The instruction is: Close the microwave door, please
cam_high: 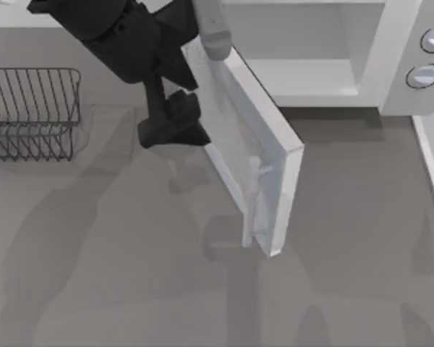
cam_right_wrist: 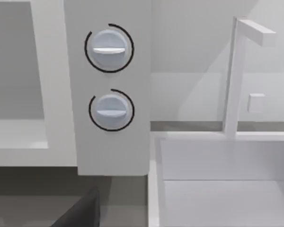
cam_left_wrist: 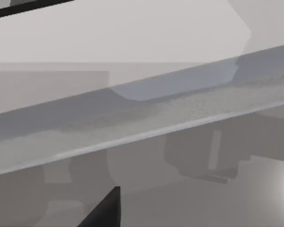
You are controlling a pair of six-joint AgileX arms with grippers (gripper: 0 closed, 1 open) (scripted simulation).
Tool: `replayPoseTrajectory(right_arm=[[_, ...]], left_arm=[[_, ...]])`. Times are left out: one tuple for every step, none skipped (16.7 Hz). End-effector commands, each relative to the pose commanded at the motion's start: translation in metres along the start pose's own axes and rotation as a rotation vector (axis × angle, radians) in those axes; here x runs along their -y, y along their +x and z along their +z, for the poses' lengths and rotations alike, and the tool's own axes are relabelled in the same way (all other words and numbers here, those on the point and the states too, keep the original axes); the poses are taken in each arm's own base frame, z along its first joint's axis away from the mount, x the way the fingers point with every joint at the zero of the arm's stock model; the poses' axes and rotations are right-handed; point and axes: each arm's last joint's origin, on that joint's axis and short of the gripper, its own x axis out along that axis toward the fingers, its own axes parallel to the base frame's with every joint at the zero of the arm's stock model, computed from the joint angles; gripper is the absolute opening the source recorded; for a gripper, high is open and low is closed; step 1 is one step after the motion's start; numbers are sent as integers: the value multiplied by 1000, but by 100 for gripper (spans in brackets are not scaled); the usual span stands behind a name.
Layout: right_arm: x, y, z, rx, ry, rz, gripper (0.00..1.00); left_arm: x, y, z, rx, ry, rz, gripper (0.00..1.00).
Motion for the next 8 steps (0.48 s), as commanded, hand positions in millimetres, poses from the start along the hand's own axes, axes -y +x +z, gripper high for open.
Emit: replayPoseTrajectory(right_arm=[[0,0,0,0,0,0,100],[0,0,0,0,0,0,100],[0,0,0,0,0,0,100],[0,0,0,0,0,0,100],[0,0,0,0,0,0,100],[0,0,0,0,0,0,100],[0,0,0,0,0,0,100],[0,0,0,0,0,0,100]], left_arm=[[0,0,0,0,0,0,62],[0,0,0,0,0,0,55],[0,0,0,0,0,0,47],[0,0,0,0,0,0,40],[0,0,0,0,0,0,32],[0,0,0,0,0,0,25],[0,0,0,0,0,0,17],[0,0,0,0,0,0,10]])
